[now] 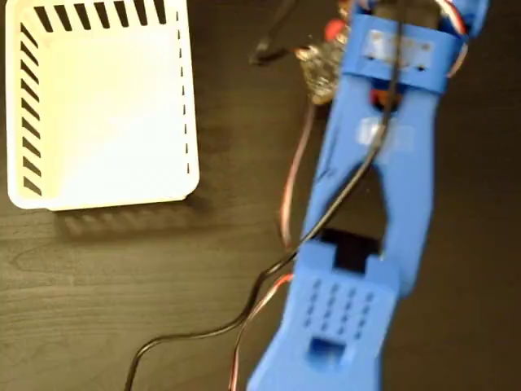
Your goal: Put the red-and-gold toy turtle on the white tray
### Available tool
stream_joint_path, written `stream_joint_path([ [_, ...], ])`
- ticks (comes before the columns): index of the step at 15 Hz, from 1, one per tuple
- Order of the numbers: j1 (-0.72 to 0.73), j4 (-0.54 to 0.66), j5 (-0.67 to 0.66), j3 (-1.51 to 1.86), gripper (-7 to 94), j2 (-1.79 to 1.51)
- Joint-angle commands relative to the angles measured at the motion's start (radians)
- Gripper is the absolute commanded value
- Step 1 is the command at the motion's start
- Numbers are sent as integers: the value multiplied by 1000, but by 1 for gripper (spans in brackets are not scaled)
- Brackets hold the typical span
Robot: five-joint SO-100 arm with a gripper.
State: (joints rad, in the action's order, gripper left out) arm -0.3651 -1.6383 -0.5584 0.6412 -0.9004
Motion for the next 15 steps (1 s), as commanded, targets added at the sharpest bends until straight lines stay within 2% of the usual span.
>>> stream_joint_path([
  [1, 61, -17, 57, 12, 0, -244],
  [7, 308, -17, 235, 169, 0, -430],
  [15, 557, 46, 385, 216, 0, -348],
])
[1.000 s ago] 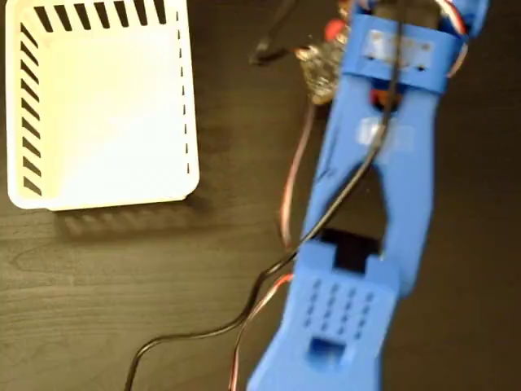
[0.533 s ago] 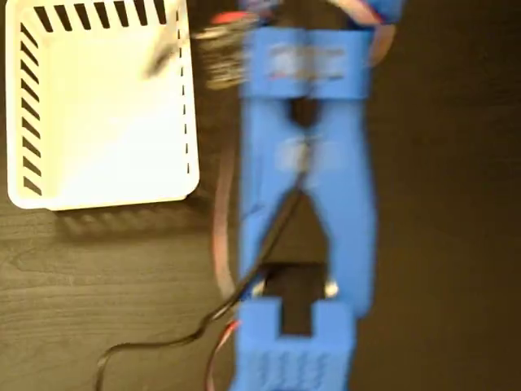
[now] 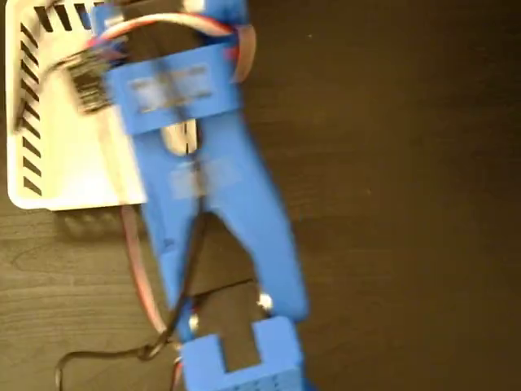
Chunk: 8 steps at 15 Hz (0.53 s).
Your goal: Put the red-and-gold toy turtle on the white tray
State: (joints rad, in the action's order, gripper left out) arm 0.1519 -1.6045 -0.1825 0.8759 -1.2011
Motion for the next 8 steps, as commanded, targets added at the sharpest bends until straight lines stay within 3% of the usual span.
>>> stream_joint_path([
  [1, 57, 25, 20, -3, 0, -41],
  [3, 94, 126, 21, 129, 7, -51],
  [8, 149, 176, 51, 212, 3, -2],
])
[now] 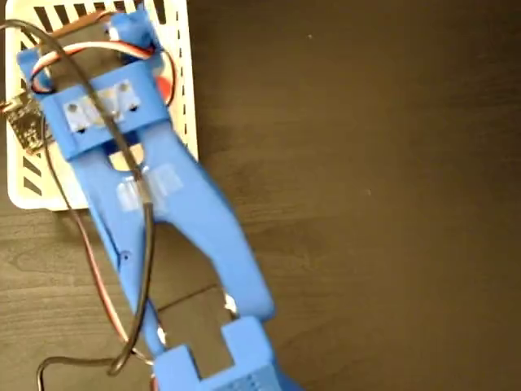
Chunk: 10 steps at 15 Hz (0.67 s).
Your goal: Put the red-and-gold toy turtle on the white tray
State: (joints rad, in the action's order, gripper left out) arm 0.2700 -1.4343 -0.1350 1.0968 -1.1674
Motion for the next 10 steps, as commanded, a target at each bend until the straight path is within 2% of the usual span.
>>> stream_joint_path([
  [1, 40, 14, 11, 0, 4, -29],
  [2, 43, 21, 20, 8, 6, -28],
  [3, 44, 25, 25, 8, 14, -28],
  [5, 51, 17, 34, 2, 40, -28],
  [7, 54, 5, 41, 5, 58, -28],
  [8, 52, 5, 44, 6, 62, -28],
  [10, 44, 6, 40, 8, 62, -35],
])
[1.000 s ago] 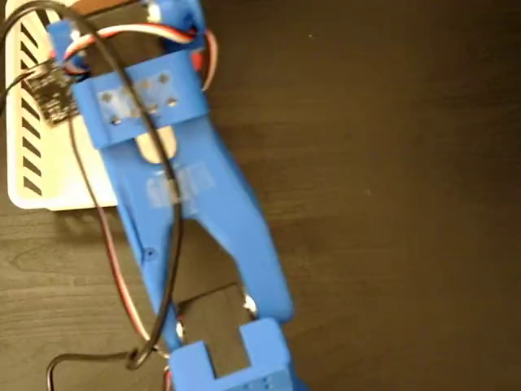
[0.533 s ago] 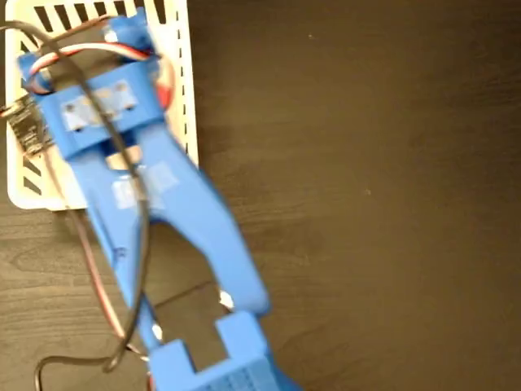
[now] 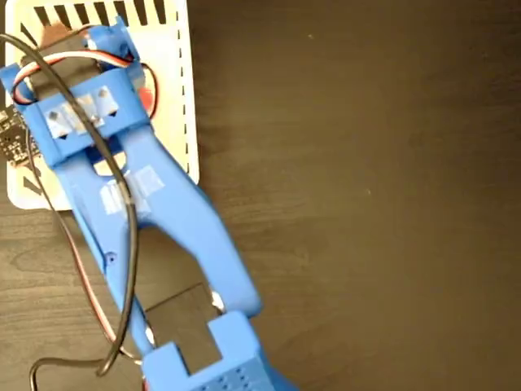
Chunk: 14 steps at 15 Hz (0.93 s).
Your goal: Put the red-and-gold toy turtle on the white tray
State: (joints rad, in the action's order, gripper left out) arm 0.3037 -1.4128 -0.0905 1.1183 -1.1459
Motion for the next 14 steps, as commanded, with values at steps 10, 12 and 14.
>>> stream_joint_path([
  [10, -91, 40, 23, 310, 0, -568],
  [12, -140, 106, 86, 486, 0, -772],
  [14, -190, 175, 123, 693, 0, -971],
])
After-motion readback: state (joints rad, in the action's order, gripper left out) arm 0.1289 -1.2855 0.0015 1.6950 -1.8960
